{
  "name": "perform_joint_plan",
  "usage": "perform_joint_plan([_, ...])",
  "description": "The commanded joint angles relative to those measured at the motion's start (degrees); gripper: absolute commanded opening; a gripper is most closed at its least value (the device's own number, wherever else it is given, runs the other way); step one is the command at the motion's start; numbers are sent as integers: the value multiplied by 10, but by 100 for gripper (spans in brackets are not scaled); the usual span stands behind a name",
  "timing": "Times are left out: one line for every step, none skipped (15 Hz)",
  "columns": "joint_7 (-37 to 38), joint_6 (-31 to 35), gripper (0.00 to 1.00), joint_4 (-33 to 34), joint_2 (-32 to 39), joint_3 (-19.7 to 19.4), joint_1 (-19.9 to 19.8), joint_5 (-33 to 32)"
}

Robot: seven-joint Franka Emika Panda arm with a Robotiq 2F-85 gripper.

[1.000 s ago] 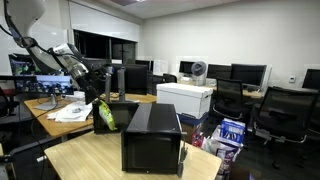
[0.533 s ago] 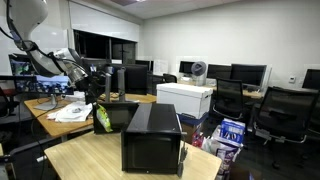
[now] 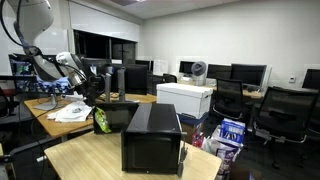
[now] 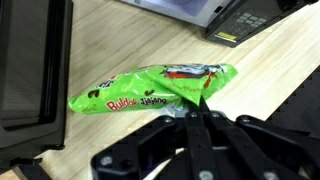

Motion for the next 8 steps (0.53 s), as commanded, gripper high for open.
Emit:
perform_joint_plan([118, 26, 2, 37, 39, -14, 20, -52])
perform_joint_plan([173, 31, 2, 54, 54, -18, 27, -81])
perform_joint_plan([236, 35, 2, 76, 72, -23, 36, -117])
perform_joint_plan([271, 35, 2, 87, 79, -27, 41, -145])
perform_joint_plan([304, 30, 2, 99, 87, -27, 45, -169])
perform_joint_plan([339, 25, 2, 110, 95, -30, 48, -195])
perform_joint_plan([362, 17, 2, 120, 102, -30, 50, -214])
perform_joint_plan([386, 9, 2, 129, 108, -33, 50, -232])
